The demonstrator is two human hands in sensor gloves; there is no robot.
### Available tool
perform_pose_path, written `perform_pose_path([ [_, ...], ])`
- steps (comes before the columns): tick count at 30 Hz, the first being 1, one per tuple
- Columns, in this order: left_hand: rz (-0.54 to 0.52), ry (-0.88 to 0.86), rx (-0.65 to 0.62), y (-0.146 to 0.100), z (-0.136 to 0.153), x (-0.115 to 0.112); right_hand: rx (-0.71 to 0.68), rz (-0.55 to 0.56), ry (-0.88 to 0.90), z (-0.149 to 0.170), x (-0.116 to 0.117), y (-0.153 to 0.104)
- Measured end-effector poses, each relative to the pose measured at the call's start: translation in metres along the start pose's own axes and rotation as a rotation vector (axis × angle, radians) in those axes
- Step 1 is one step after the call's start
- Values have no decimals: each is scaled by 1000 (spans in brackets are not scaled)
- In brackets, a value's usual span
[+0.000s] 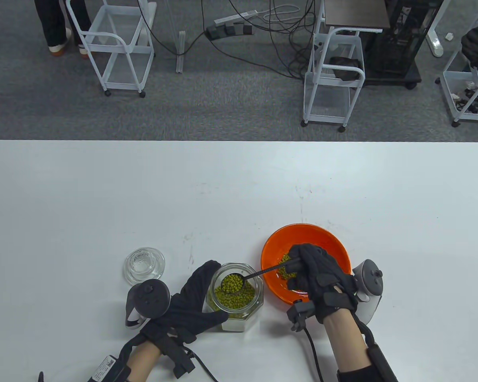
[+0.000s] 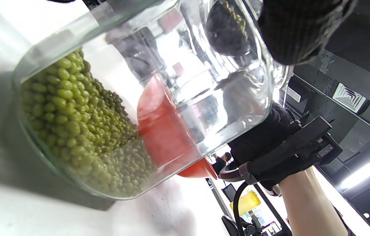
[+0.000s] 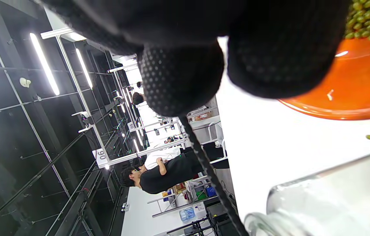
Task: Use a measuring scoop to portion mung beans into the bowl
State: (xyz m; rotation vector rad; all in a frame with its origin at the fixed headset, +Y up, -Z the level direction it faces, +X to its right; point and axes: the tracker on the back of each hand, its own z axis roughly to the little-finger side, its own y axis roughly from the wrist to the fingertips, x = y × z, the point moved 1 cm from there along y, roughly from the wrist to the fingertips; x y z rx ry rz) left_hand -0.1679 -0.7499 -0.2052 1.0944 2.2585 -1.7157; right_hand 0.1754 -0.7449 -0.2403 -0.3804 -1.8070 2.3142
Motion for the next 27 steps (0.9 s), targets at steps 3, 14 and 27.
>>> perform_pose_path([
  [3, 1, -2, 0, 0, 0, 0, 1, -5, 34, -1, -3, 1],
  [14, 1, -6, 0, 0, 1, 0, -61, 71, 144, -24, -51, 5],
  [27, 0, -9, -1, -1, 1, 0, -133, 212, -118, -31, -113, 18],
])
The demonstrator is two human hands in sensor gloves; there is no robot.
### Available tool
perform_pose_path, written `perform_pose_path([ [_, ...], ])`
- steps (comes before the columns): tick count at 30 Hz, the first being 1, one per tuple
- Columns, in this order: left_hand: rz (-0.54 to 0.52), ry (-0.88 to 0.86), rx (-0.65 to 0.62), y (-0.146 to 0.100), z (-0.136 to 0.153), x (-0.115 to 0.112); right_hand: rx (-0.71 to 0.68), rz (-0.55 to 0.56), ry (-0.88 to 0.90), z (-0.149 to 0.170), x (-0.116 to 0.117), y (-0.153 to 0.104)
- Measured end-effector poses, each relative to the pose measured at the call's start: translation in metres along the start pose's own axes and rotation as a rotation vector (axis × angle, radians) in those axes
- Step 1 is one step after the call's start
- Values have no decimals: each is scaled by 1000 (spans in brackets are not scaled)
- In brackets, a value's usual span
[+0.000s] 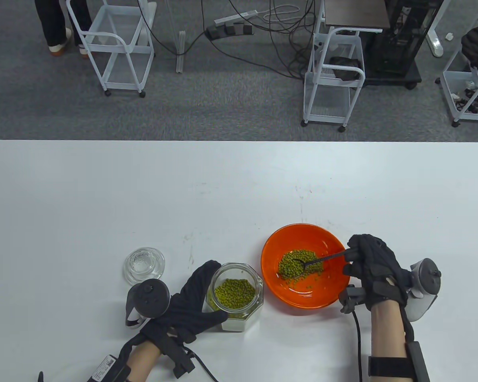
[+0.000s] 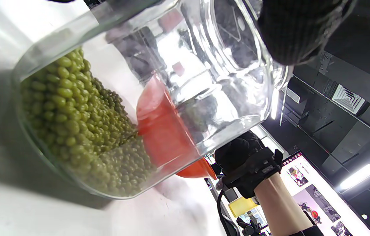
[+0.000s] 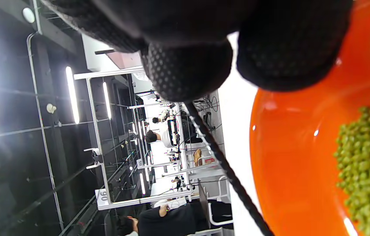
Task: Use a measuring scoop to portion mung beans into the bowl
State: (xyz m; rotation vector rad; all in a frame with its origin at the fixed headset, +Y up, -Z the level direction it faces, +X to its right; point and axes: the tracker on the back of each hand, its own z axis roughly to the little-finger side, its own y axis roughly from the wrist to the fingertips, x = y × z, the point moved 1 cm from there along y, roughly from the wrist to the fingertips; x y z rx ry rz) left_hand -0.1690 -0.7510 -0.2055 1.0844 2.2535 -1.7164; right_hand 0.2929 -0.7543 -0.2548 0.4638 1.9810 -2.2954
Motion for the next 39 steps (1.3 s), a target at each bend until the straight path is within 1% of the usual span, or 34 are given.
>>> perform_pose_path([
  [5, -1, 2, 1, 0, 0, 0, -106, 18, -161, -14, 7, -5],
  [9, -2, 2, 1, 0, 0, 0, -222, 27, -342, -32, 24, -15],
  [15, -2, 2, 1, 0, 0, 0, -406, -24, -500, -55, 55, -35],
  [21, -2, 2, 1, 0, 0, 0, -612, -76, -684, -77, 88, -62],
  [27, -2, 2, 1, 0, 0, 0, -756, -157, -844, -86, 113, -81],
  [30, -2, 2, 1, 0, 0, 0, -812, -206, -892, -86, 121, -85],
  [32, -2, 2, 1, 0, 0, 0, -855, -213, -905, -86, 123, -87],
  [35, -2, 2, 1, 0, 0, 0, -912, -213, -945, -88, 125, -91],
  [36, -2, 2, 1, 0, 0, 0, -933, -196, -939, -89, 125, -93],
  [39, -2, 2, 1, 0, 0, 0, -1026, -64, -875, -96, 120, -103],
])
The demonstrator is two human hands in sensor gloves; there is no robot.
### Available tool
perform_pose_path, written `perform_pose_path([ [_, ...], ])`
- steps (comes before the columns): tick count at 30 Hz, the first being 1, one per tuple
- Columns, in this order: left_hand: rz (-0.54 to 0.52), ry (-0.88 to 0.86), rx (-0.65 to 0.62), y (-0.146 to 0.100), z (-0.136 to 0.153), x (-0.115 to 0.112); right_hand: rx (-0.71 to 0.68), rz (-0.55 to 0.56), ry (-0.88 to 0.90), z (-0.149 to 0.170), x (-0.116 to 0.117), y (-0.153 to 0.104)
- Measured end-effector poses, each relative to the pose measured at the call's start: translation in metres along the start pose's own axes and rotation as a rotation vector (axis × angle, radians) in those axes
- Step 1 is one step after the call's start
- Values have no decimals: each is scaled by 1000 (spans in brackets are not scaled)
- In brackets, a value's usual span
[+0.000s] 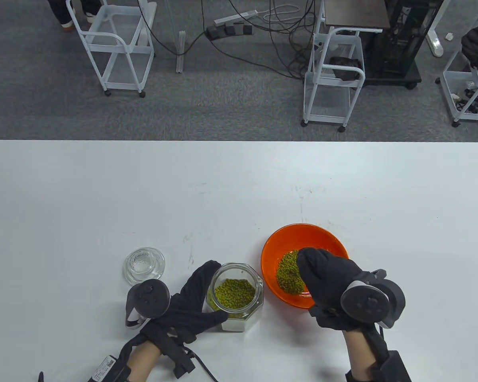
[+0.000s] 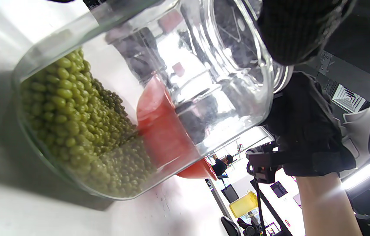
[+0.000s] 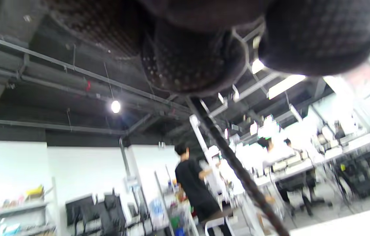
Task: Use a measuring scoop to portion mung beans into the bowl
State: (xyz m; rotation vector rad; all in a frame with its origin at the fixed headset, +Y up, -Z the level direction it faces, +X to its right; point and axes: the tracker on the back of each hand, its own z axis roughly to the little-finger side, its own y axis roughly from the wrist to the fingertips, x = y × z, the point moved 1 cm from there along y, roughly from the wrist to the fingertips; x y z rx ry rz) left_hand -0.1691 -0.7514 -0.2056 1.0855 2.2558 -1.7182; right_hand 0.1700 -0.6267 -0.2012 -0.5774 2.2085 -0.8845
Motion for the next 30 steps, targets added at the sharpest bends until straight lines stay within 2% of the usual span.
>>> perform_pose_path([
  [3, 0, 0, 0, 0, 0, 0, -39, 214, 27, -7, -14, -5],
  [5, 0, 0, 0, 0, 0, 0, -28, 287, 102, -12, -22, -7],
  [8, 0, 0, 0, 0, 0, 0, 7, 379, 260, -18, -28, -11],
  [12, 0, 0, 0, 0, 0, 0, 50, 426, 517, -21, -29, -14],
  [16, 0, 0, 0, 0, 0, 0, 72, 343, 582, -27, -16, -13],
  [20, 0, 0, 0, 0, 0, 0, 119, 196, 586, -34, 13, -14],
  [21, 0, 0, 0, 0, 0, 0, 133, 136, 563, -36, 23, -15],
  [24, 0, 0, 0, 0, 0, 0, 143, 47, 444, -42, 43, -18],
  [30, 0, 0, 0, 0, 0, 0, 147, -85, 295, -54, 67, -19],
])
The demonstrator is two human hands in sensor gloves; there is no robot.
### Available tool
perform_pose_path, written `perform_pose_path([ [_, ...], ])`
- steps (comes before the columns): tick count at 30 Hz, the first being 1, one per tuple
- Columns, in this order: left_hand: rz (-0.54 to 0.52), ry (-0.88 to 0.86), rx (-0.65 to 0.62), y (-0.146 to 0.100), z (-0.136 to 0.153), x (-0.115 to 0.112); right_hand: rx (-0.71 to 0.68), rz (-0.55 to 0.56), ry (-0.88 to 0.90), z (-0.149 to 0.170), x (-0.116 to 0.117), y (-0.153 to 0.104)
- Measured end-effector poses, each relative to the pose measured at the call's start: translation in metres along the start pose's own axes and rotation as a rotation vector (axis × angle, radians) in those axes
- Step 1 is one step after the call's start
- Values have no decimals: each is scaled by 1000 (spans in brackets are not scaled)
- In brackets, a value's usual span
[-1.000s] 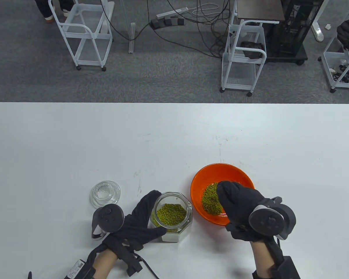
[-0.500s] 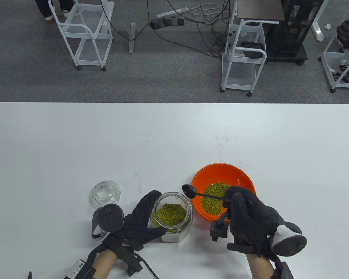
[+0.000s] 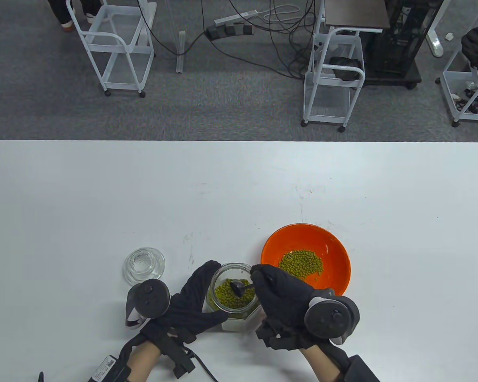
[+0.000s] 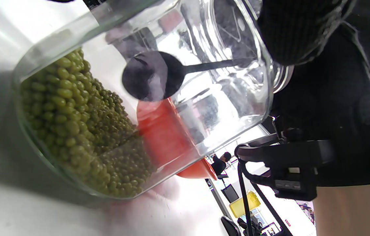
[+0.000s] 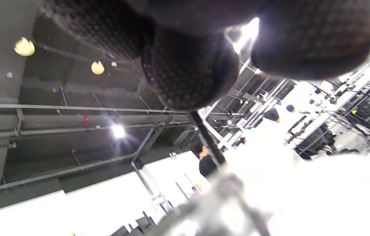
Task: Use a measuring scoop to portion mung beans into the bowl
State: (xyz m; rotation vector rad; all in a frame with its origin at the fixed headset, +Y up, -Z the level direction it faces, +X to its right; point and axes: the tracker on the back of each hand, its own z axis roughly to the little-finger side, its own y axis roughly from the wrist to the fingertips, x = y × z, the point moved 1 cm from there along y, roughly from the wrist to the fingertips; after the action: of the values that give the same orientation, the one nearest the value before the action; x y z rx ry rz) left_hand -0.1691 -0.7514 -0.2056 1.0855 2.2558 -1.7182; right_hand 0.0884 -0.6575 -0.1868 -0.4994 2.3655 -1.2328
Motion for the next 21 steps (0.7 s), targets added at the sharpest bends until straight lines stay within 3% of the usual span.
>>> perform_pose_path([
  [9, -1, 2, 0, 0, 0, 0, 54, -90, -115, -2, 21, 4],
  [21, -1, 2, 0, 0, 0, 0, 264, -225, 79, 12, 23, 8],
])
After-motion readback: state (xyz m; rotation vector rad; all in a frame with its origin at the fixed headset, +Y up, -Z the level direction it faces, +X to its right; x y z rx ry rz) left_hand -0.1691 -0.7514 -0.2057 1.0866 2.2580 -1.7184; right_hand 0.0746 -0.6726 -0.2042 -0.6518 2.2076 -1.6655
